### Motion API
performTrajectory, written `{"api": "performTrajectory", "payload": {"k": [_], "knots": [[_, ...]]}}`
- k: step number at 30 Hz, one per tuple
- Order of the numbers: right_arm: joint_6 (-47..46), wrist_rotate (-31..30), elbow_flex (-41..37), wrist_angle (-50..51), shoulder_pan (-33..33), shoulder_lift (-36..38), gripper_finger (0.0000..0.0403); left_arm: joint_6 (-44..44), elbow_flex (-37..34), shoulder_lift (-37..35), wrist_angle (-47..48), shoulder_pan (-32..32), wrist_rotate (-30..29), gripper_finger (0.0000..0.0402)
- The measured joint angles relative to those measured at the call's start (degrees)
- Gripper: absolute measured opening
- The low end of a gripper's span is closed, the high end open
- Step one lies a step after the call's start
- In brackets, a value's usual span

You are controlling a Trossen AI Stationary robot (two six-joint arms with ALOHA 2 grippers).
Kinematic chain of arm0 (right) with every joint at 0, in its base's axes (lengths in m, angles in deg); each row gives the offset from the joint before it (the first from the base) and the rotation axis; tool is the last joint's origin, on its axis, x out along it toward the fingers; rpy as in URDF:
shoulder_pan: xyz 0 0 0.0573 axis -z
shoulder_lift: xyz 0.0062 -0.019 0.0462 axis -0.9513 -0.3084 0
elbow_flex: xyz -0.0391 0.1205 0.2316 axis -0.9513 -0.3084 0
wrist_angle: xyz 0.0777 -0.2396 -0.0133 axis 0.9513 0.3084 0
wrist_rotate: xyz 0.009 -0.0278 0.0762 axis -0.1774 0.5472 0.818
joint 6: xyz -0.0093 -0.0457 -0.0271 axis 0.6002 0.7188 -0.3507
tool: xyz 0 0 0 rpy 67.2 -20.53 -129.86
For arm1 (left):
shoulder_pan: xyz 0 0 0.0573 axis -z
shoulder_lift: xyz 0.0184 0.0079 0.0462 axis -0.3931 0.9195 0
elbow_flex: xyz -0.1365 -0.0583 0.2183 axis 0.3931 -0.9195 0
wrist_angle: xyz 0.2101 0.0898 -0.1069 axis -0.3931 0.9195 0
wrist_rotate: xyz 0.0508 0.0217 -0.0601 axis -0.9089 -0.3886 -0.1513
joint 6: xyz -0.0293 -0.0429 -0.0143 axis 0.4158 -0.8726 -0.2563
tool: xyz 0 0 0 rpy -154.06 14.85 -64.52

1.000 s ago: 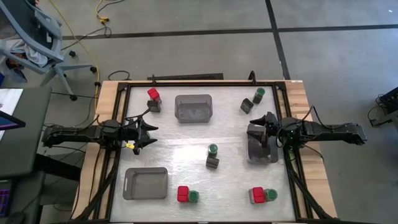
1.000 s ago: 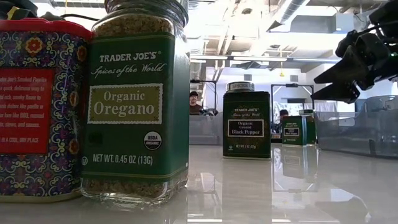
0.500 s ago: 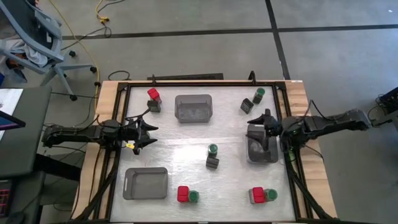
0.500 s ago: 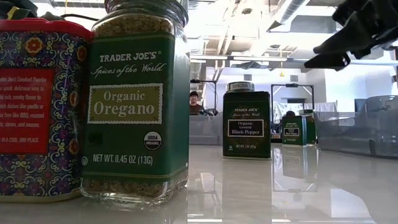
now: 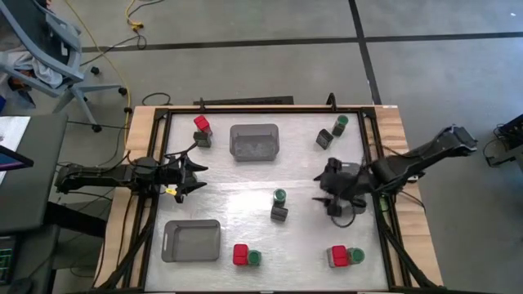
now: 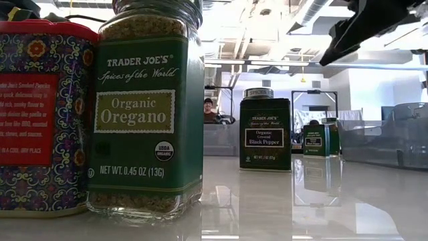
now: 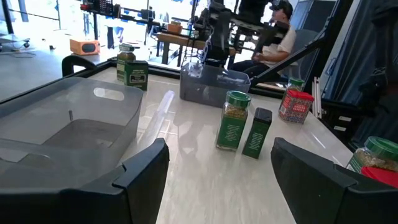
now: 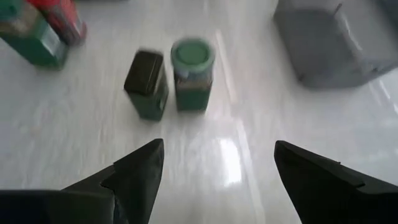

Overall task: Sort spices by type
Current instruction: Put the bottom black seasoning can into the top black transparent bin

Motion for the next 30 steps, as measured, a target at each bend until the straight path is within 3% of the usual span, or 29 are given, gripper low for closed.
{"api": "performTrajectory", "payload": {"k": [12,18,30], "knots": [[-14.0,0.2,7.8,3.5,-6.1,-18.5,0.0333,0.0,0.0,0.0,0.0,0.0,0.0,0.0270],[-17.1,0.3,8.4,-2.3,-6.3,-26.4,0.0333,0.0,0.0,0.0,0.0,0.0,0.0,0.0270],[-17.2,0.3,8.4,-13.1,-2.7,-32.2,0.0333,0.0,0.0,0.0,0.0,0.0,0.0,0.0270]]}}
